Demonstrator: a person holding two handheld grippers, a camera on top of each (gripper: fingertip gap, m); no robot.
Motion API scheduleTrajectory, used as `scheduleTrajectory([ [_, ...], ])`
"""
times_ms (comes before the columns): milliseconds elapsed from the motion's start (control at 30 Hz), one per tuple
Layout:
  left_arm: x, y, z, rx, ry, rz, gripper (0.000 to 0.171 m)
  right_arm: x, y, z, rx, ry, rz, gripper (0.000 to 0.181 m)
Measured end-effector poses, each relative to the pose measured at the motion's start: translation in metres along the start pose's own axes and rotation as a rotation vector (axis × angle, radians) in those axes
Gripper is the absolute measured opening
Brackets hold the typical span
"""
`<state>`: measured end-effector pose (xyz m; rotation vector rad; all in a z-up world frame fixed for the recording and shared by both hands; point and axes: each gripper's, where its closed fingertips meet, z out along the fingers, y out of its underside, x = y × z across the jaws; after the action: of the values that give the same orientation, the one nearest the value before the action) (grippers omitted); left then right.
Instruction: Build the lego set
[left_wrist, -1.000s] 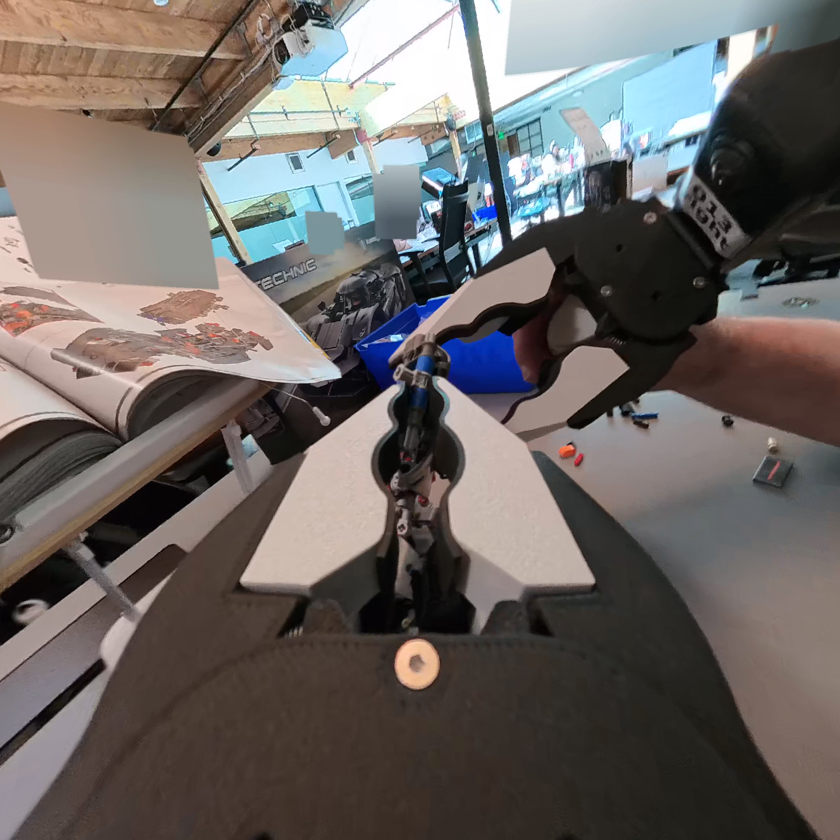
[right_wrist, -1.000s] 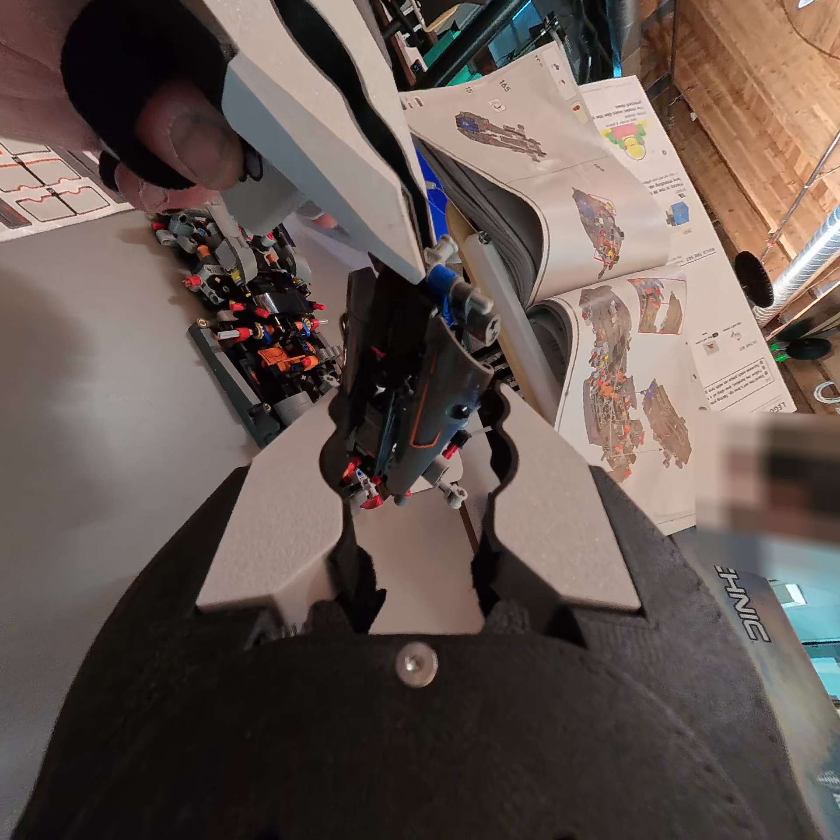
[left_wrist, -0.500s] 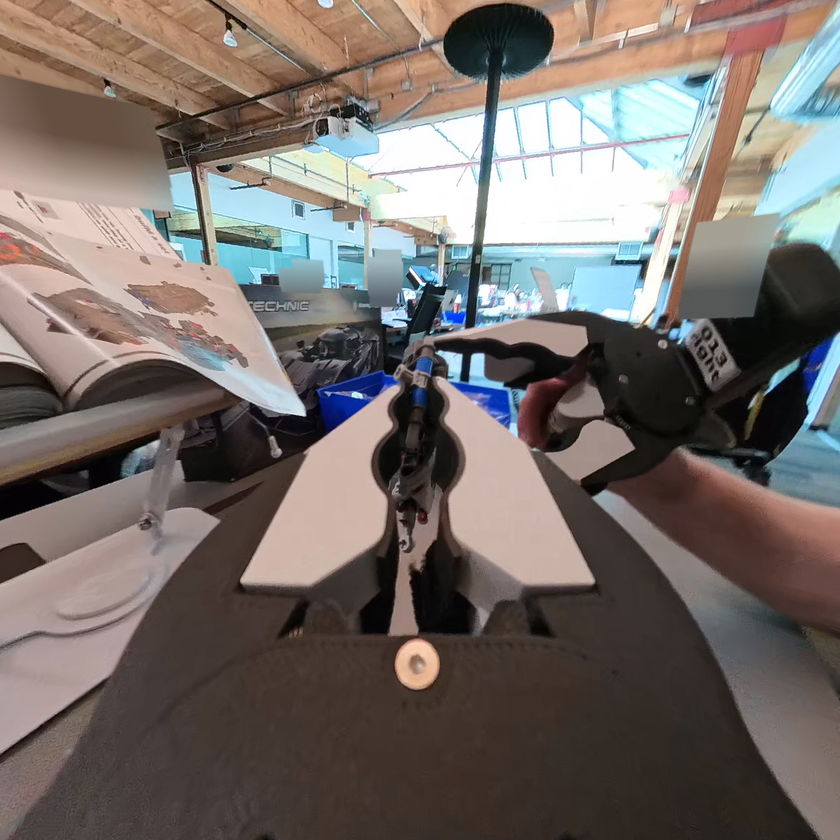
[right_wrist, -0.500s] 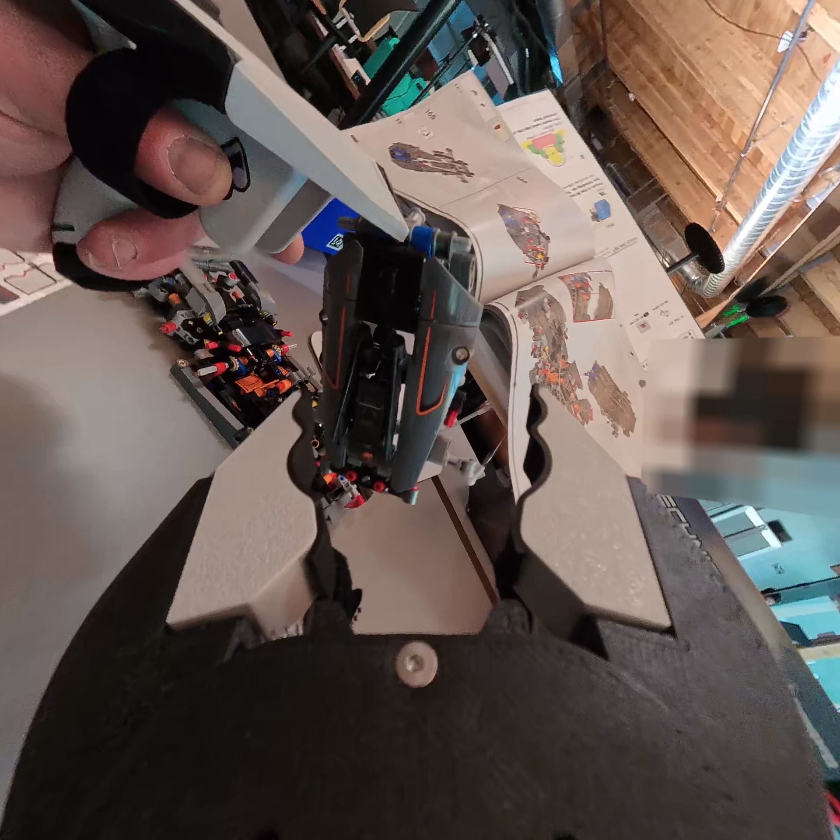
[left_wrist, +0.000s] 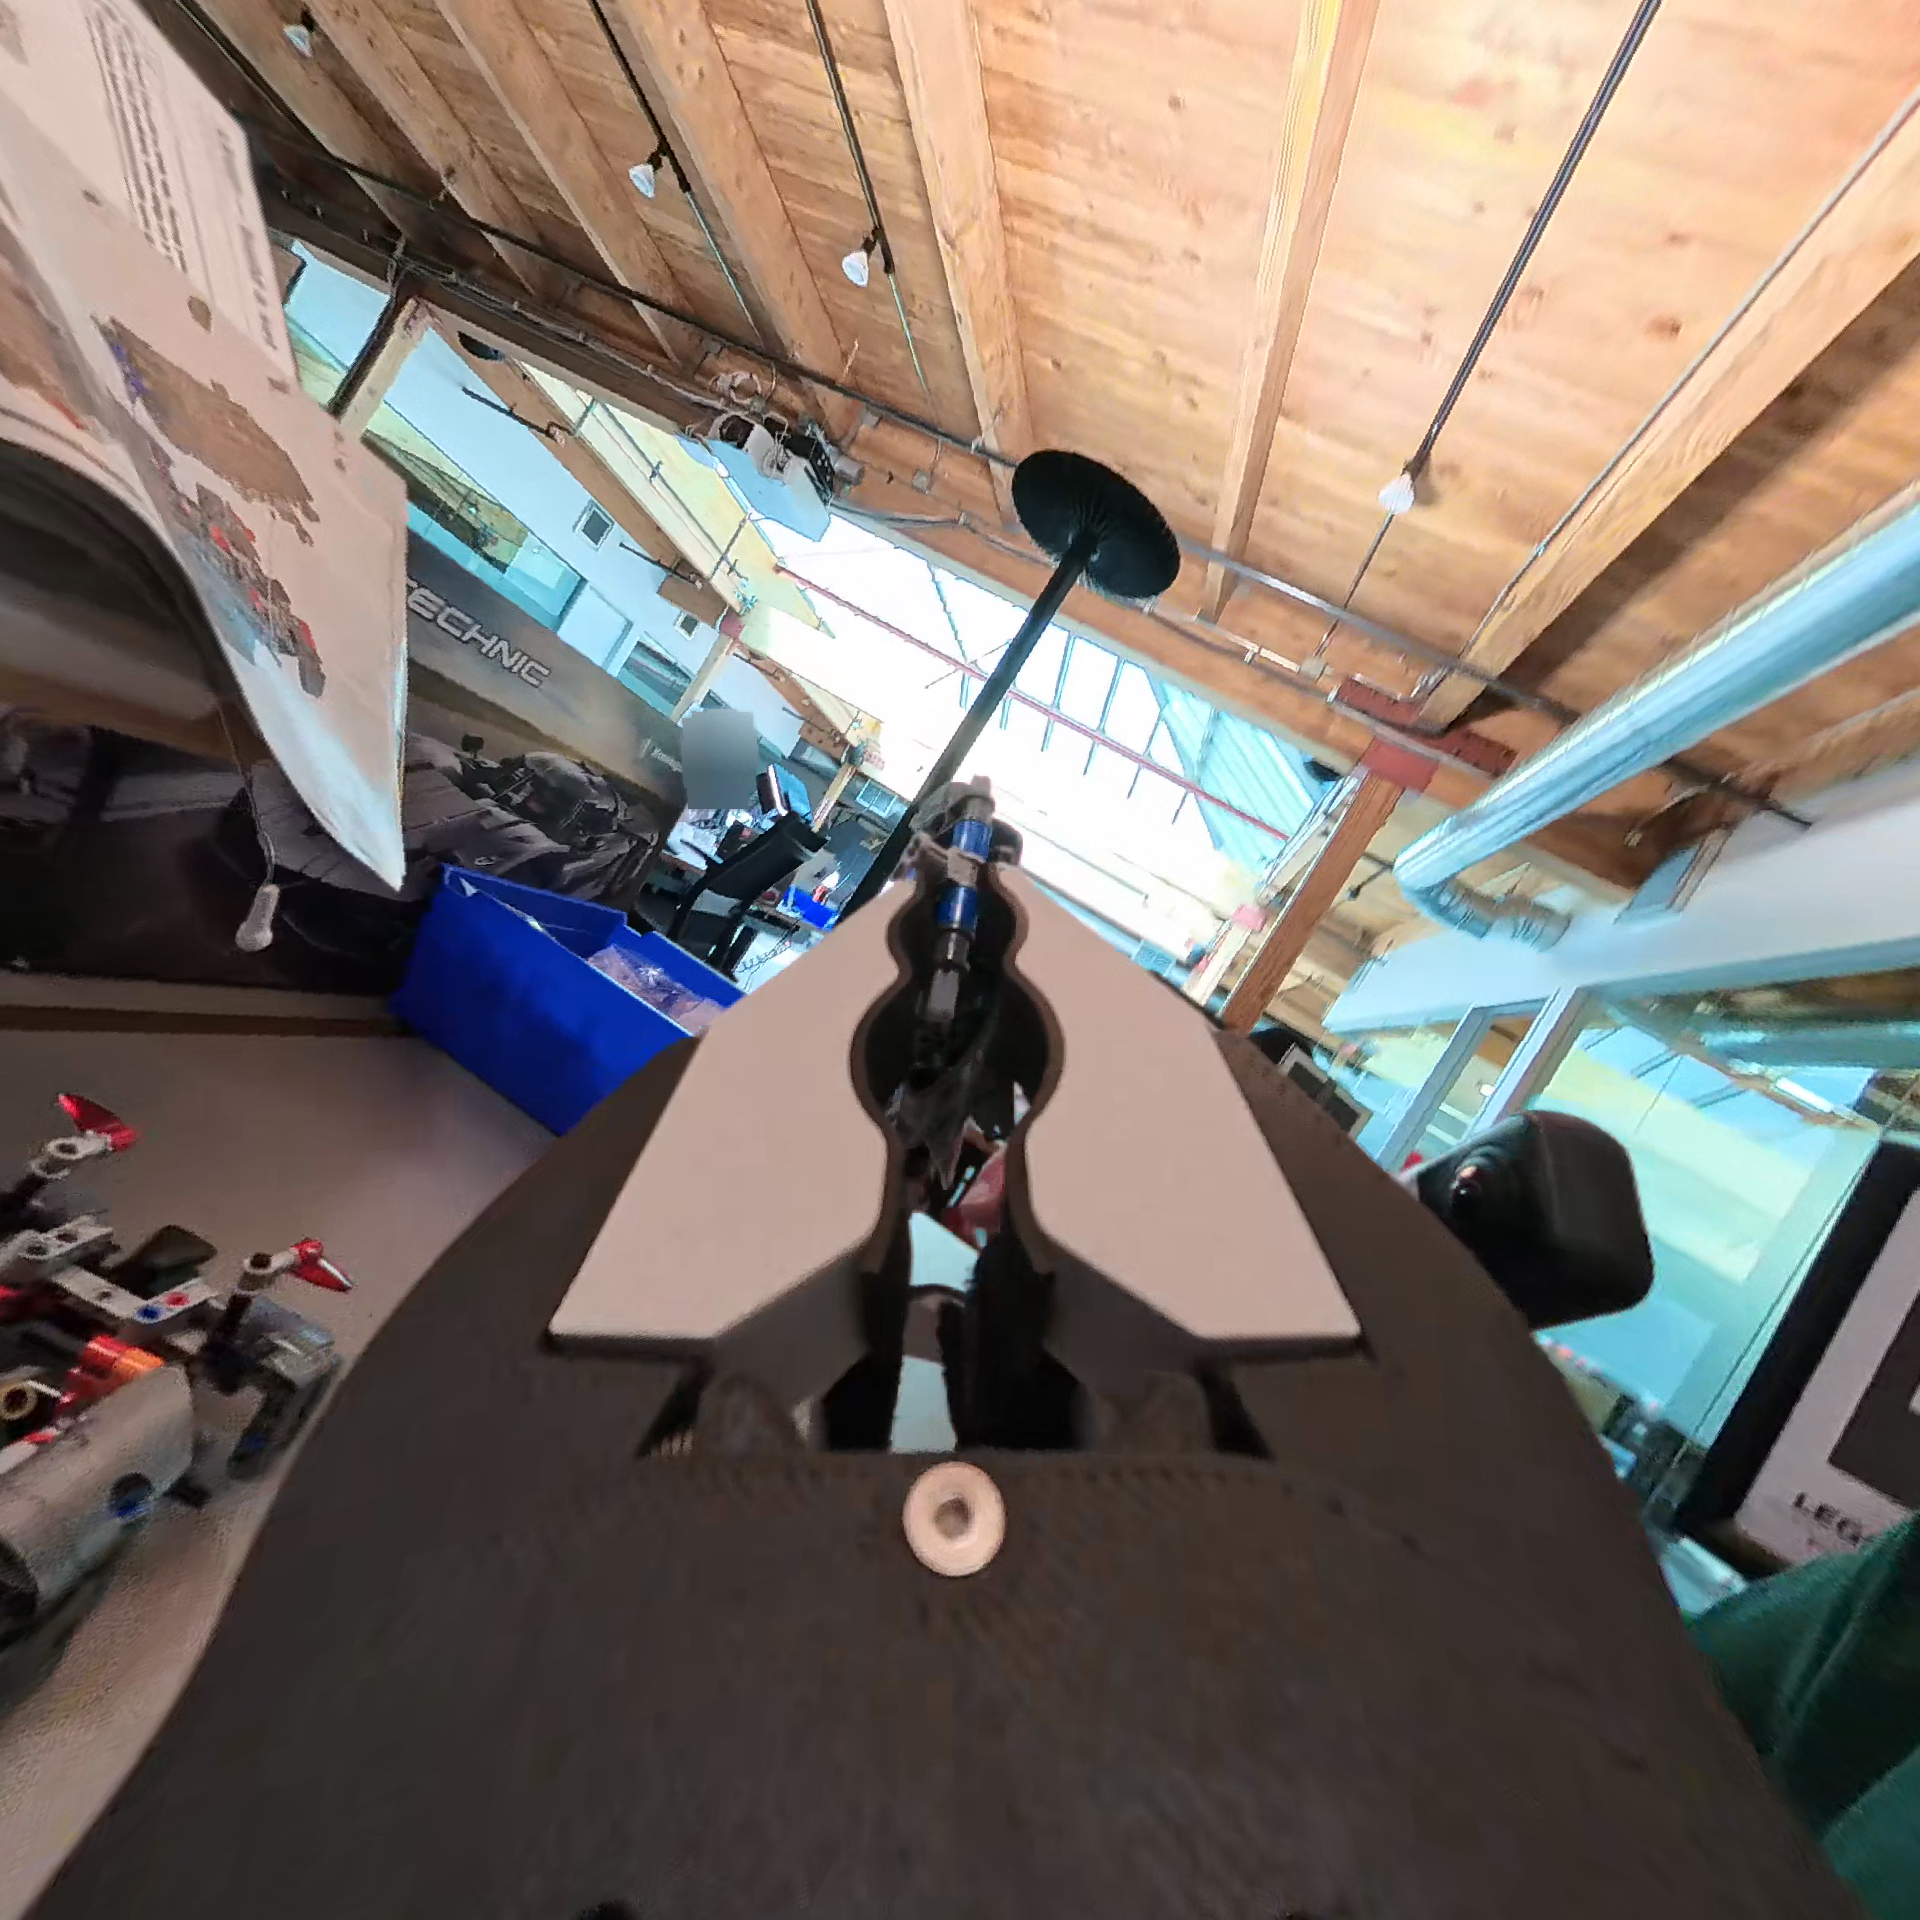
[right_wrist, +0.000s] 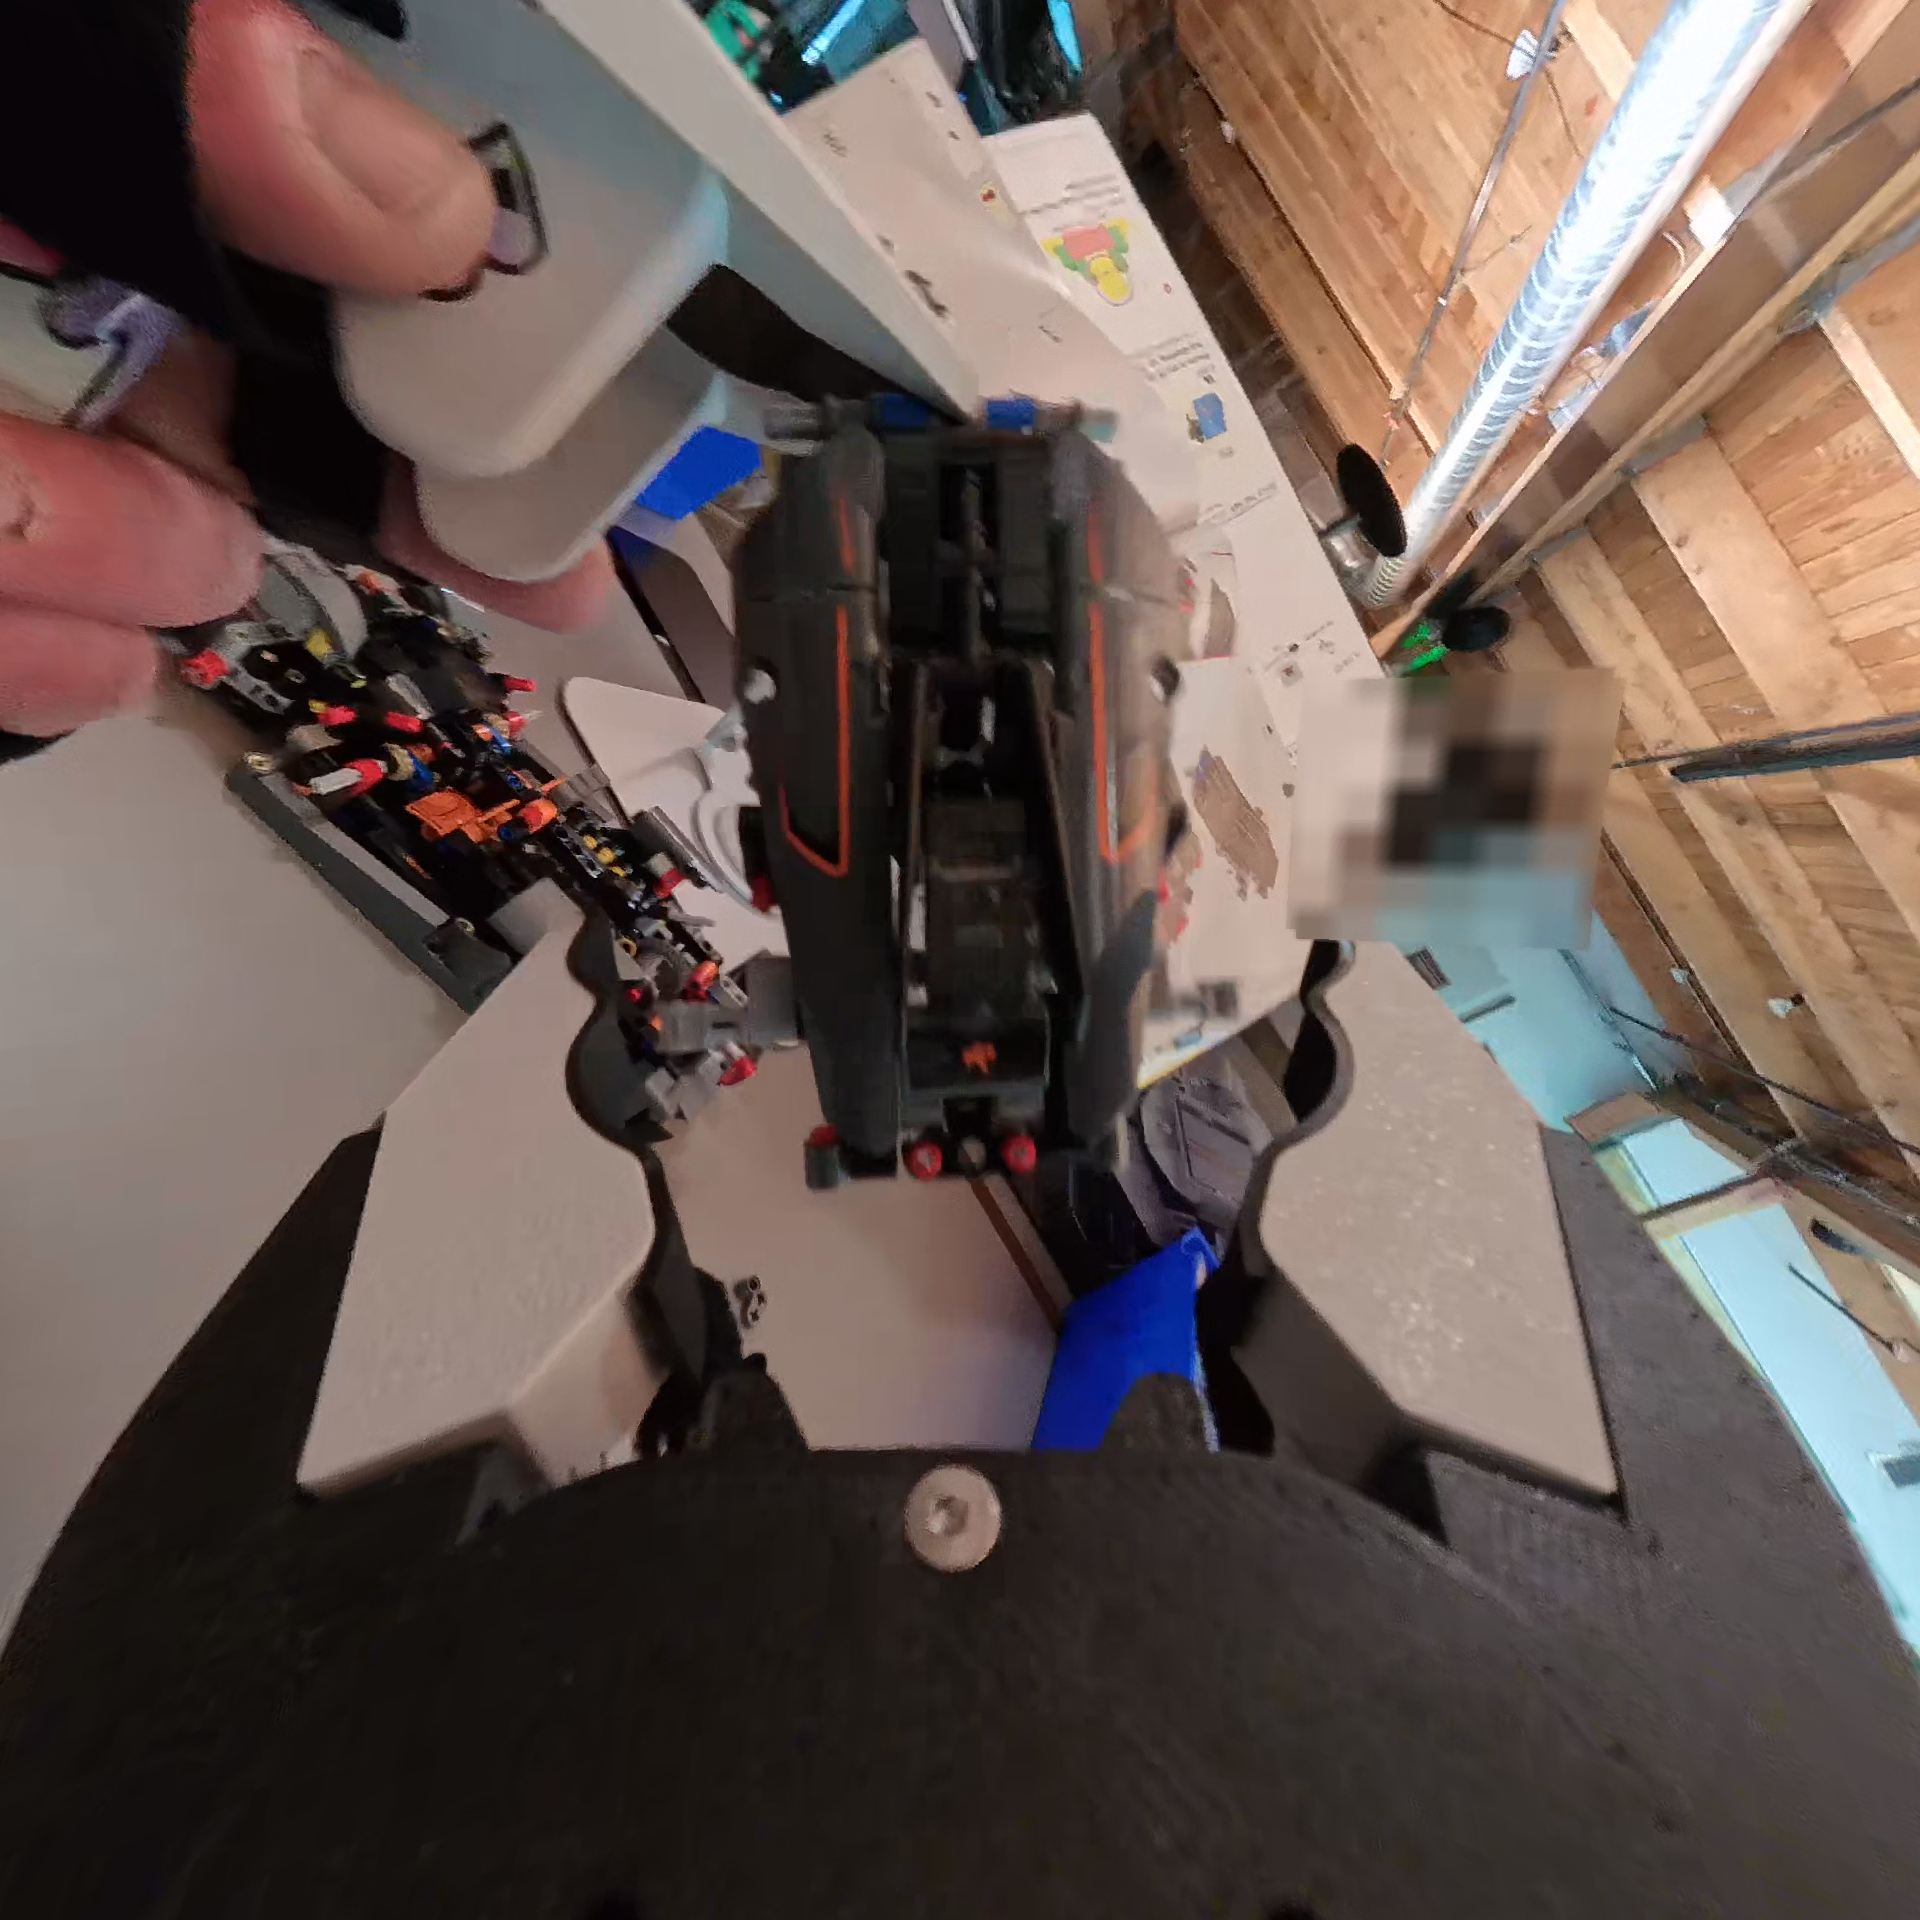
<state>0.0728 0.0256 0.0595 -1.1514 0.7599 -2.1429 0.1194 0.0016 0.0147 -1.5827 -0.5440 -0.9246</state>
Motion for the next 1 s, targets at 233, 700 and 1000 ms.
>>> scheduleTrajectory([
  [233,-0.006,-0.002,-0.003,0.079,0.006,-0.161,0.006,0.003,0.017,-0.019,-0.032,0.047,-0.087,0.115],
  [700,0.005,0.023,0.01,0.084,0.044,-0.301,0.006,0.011,0.043,-0.034,-0.07,0.057,-0.045,0.064],
  [1000,0.007,0.03,0.012,0.071,0.032,-0.273,0.006,0.0,0.048,-0.039,-0.043,-0.075,0.108,0.062],
])
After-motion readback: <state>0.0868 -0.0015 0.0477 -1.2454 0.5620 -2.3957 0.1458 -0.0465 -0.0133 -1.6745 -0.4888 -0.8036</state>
